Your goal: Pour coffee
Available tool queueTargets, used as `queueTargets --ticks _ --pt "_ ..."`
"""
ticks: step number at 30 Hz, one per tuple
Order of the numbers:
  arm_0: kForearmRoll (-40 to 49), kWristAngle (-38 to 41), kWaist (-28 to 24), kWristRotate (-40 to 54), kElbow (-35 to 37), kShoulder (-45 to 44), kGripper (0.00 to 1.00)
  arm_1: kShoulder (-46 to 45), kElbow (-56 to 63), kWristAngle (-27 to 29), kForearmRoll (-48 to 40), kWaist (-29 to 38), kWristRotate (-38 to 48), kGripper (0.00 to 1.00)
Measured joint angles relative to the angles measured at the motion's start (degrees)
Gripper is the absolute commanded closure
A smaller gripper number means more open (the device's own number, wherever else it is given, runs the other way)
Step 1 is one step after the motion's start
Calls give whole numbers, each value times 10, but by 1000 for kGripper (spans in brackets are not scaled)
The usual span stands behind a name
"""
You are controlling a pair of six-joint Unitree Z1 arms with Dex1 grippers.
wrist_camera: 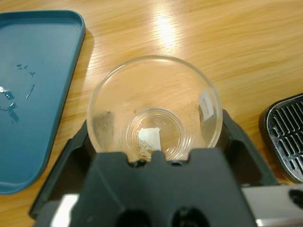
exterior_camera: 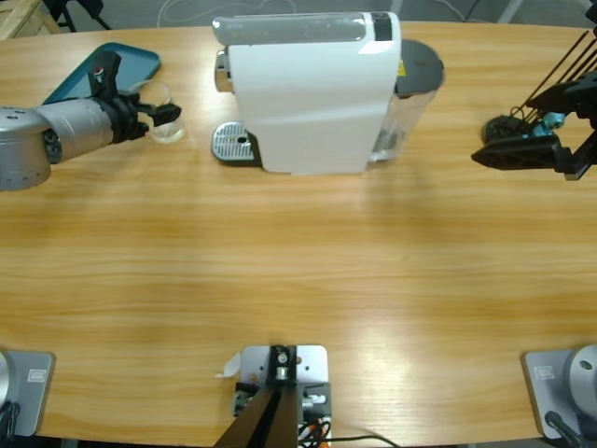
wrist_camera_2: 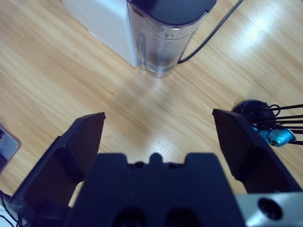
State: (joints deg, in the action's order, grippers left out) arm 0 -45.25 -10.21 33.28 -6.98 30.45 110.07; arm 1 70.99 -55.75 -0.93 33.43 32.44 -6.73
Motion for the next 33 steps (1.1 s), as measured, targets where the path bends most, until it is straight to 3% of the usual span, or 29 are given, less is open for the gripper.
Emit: queueTargets --ticks 7,13,18,24,33 --pt "-1 22 -1 10 0 0 683 0 4 0 -1 0 0 0" --pt "-4 98 2 36 -19 -19 683 -1 5 0 -1 0 0 0" --pt "36 165 11 47 -32 -89 682 -16 5 0 0 -1 0 0" --pt "113 169 16 70 -32 -173 681 -51 17 0 9 -1 0 0" --pt "119 174 44 79 12 -125 681 -99 27 0 37 -1 0 0"
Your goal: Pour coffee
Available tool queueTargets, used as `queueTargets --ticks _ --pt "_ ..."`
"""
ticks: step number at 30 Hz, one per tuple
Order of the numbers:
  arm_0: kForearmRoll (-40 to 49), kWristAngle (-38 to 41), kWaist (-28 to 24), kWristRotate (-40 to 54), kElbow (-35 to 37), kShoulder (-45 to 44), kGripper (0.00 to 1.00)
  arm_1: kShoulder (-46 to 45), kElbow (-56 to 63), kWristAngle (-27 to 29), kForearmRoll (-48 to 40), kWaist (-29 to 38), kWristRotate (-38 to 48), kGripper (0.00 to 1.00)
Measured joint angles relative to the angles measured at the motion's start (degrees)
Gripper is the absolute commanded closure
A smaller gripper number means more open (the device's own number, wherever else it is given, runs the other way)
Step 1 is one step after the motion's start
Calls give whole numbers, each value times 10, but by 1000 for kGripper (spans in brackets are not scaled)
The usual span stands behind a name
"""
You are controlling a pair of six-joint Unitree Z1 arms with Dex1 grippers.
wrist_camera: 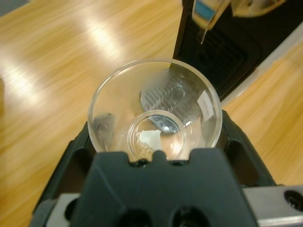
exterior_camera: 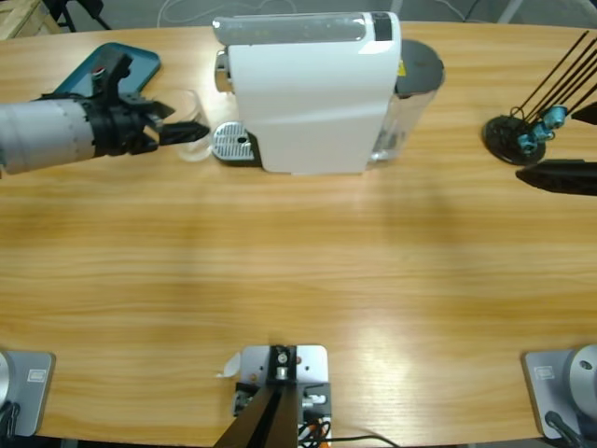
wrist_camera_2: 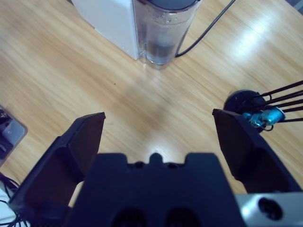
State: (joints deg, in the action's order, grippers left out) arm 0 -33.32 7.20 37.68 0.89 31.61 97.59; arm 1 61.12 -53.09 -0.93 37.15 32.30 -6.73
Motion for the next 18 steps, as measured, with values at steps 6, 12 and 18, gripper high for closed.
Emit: queueTargets --ticks 6,12,18 --pt "0 19 2 0 45 45 681 -14 3 9 3 0 0 0" --pt "-1 37 3 0 72 92 679 -14 4 11 3 -1 -4 0" --pt "-1 45 5 0 99 112 46 -14 4 12 3 -3 -5 0"
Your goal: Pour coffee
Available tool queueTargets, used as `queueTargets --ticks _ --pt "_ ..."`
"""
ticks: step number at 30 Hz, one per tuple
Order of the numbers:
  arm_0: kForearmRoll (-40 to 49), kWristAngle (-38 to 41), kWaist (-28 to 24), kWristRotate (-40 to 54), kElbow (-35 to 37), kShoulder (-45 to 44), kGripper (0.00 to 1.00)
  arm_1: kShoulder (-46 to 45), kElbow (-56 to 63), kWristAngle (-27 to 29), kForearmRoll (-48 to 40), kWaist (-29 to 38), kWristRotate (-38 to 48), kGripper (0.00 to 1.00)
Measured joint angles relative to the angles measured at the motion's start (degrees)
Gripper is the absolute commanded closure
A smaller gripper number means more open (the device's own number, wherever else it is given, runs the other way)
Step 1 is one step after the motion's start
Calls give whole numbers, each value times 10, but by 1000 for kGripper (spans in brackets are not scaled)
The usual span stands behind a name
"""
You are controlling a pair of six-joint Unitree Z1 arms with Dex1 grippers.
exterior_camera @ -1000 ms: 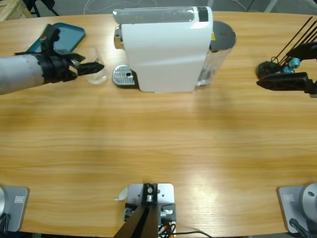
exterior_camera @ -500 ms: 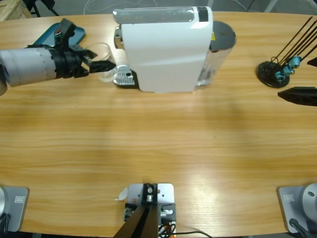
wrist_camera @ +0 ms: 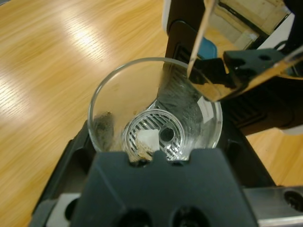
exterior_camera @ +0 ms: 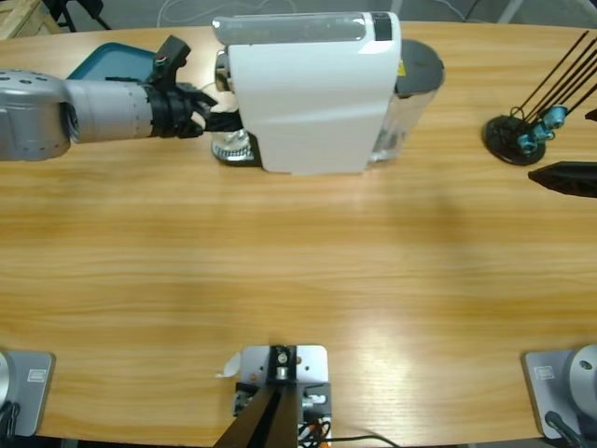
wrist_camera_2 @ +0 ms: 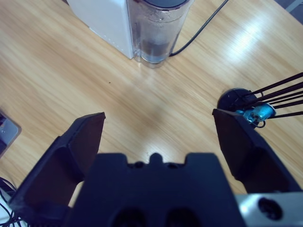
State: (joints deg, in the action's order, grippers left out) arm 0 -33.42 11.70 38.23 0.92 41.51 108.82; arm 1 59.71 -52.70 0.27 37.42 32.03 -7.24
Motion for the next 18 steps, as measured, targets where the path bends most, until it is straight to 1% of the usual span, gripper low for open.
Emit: queueTargets --ticks 1,2,18 --pt "0 0 0 0 0 1 10 0 0 0 0 0 0 0" --pt "0 0 0 0 0 1 0 0 0 1 0 0 0 0" --pt "1 0 5 0 -14 -2 0 0 8 1 -2 -2 -2 0"
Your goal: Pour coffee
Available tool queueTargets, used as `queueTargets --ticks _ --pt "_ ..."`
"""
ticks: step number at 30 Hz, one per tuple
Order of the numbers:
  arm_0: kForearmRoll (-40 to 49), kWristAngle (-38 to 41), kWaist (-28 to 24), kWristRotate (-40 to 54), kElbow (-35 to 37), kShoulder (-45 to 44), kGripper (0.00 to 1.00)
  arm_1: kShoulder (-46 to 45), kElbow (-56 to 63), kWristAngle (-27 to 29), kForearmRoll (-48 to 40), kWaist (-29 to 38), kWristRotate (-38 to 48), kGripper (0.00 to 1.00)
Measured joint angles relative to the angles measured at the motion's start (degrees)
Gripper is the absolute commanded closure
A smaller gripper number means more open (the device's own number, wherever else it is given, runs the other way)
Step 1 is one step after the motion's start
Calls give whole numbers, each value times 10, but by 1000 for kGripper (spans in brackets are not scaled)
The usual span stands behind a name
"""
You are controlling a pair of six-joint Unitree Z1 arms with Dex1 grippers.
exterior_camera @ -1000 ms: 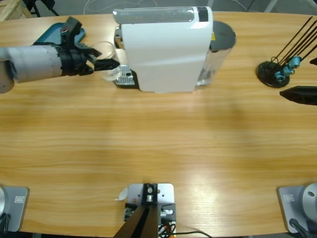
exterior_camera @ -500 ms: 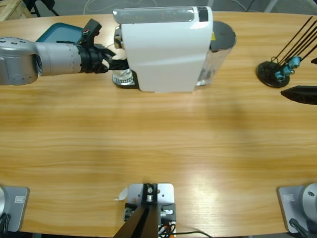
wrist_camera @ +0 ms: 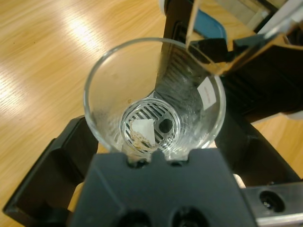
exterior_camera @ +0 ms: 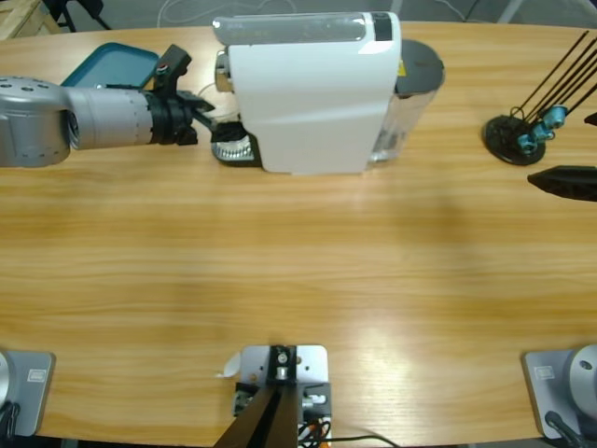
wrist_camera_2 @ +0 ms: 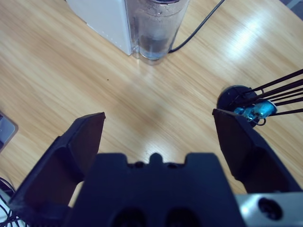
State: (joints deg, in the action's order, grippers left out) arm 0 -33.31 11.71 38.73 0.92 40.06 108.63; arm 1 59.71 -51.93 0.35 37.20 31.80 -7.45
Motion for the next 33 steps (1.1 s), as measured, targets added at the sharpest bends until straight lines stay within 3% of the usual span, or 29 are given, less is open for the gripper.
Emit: queueTargets --ticks 10,15,23,28,33 --pt "90 0 33 0 -34 -101 0 0 6 0 -10 0 -1 0" --pt "149 -44 35 0 -51 -153 0 1 6 0 -11 0 -2 0" --pt "177 -56 39 -19 -56 -187 7 -13 6 0 -6 0 -2 4" --pt "253 -93 123 -32 -62 -270 13 -30 6 0 -1 0 -2 4" --pt "336 -243 242 -45 -64 -343 18 -33 6 0 0 0 -2 9"
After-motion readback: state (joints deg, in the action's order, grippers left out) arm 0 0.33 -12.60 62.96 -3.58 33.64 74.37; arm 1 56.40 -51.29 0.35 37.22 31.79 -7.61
